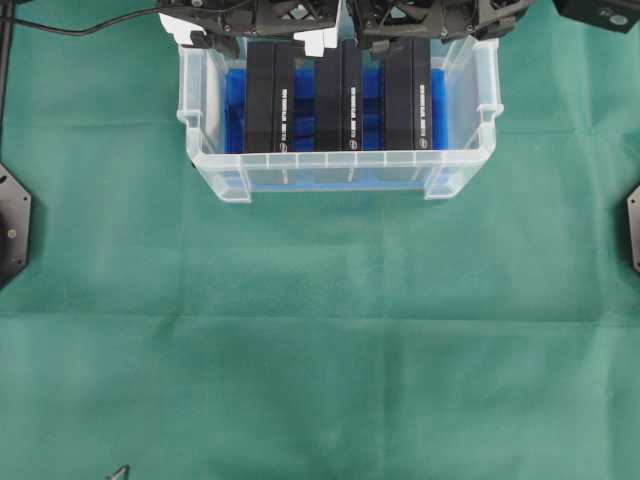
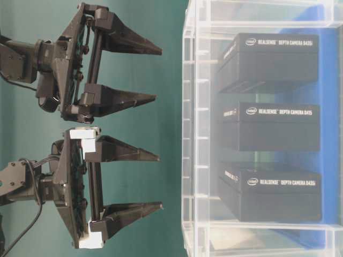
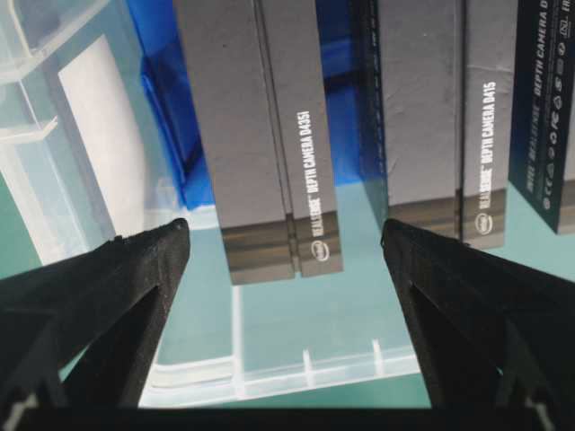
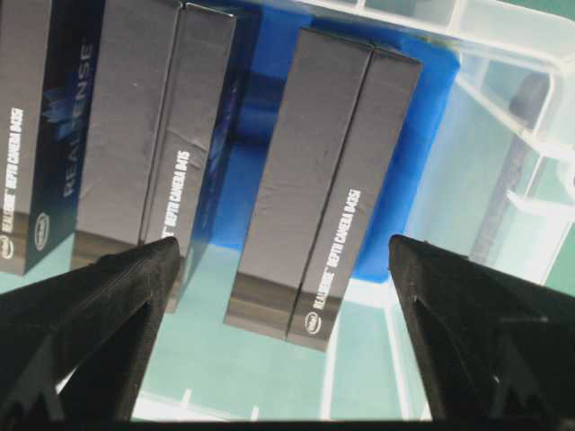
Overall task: Take the box out of the case with both arms.
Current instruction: 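Lower both grippers around the left and right boxes and close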
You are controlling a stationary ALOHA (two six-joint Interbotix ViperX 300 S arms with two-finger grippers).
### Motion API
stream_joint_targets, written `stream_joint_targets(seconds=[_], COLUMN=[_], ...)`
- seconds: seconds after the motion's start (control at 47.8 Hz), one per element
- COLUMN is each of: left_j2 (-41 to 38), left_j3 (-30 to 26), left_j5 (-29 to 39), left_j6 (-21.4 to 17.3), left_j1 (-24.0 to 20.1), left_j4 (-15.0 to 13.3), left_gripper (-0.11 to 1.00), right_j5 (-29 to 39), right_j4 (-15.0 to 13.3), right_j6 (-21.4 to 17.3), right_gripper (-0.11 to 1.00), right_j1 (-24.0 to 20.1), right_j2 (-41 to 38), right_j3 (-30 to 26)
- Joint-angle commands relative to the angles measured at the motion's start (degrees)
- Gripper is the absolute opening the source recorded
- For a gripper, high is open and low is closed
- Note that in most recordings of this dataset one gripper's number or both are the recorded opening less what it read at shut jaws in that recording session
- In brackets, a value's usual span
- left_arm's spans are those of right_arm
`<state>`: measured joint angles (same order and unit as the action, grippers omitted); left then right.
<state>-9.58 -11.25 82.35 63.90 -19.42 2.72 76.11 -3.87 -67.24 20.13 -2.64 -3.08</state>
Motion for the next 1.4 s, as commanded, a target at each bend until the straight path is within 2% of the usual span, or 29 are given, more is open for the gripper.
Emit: stream_joint_targets(seconds=[0.0,0.376,0.669,1.192,1.38], left_j2=[1.0,0.8,0.8,0.6,0.2], left_j3=[-1.0,-0.5,2.2,10.4,12.0], left_j5=[0.0,-0.6,-3.1,-11.3,-14.5], left_j6=[0.0,0.3,0.3,0.4,0.4], left_j1=[0.1,0.1,0.1,-0.4,-0.5], left_j4=[0.2,0.9,1.1,1.2,1.4], left_gripper=[0.84,0.84,0.84,0.84,0.84], right_j5=[-0.3,-0.3,-1.3,-9.2,-12.2], right_j4=[-0.1,-0.2,-0.2,-1.0,-1.0], right_j6=[-0.3,-0.3,-0.8,-4.3,-4.5], right_gripper=[0.95,0.95,0.95,0.95,0.95], right_j1=[-0.2,-0.1,-0.1,-0.1,-0.2], right_j2=[0.5,-0.1,-0.2,-0.3,-0.9], right_j3=[-0.6,-0.4,1.1,8.7,10.5])
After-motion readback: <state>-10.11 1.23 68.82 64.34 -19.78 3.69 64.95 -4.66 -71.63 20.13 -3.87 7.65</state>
